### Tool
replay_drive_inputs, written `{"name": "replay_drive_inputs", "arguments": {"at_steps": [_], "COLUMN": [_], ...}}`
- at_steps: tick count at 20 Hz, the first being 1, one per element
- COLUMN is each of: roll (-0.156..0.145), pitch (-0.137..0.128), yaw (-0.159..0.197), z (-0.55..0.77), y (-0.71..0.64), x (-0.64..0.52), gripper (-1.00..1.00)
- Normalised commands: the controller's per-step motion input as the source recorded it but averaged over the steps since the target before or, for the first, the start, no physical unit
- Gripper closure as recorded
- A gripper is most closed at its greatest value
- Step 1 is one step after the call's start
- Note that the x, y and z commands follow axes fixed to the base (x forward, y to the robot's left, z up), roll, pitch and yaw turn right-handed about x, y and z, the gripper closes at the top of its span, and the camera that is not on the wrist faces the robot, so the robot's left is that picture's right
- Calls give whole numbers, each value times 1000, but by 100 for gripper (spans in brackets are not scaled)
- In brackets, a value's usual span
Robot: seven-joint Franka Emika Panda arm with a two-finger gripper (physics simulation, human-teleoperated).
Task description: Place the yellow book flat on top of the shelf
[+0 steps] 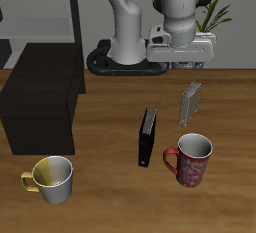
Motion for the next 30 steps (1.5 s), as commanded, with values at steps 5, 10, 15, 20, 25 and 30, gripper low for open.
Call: {"name": "replay_drive_inputs", "arguments": {"at_steps": [5,10,15,20,25,30], "roll": [14,-6,-20,9,6,3], "pitch": [-54,-67,-2,20,44,48], "yaw": [-41,-18,-24,-18,-31,-11], "z": [-141,-250,-256,-302,-317,-266], "y": [133,148,101,137,96,37], "x": [-26,80,39,13,45,61], "gripper": [-100,-100,-100,-100,-100,-100]}}
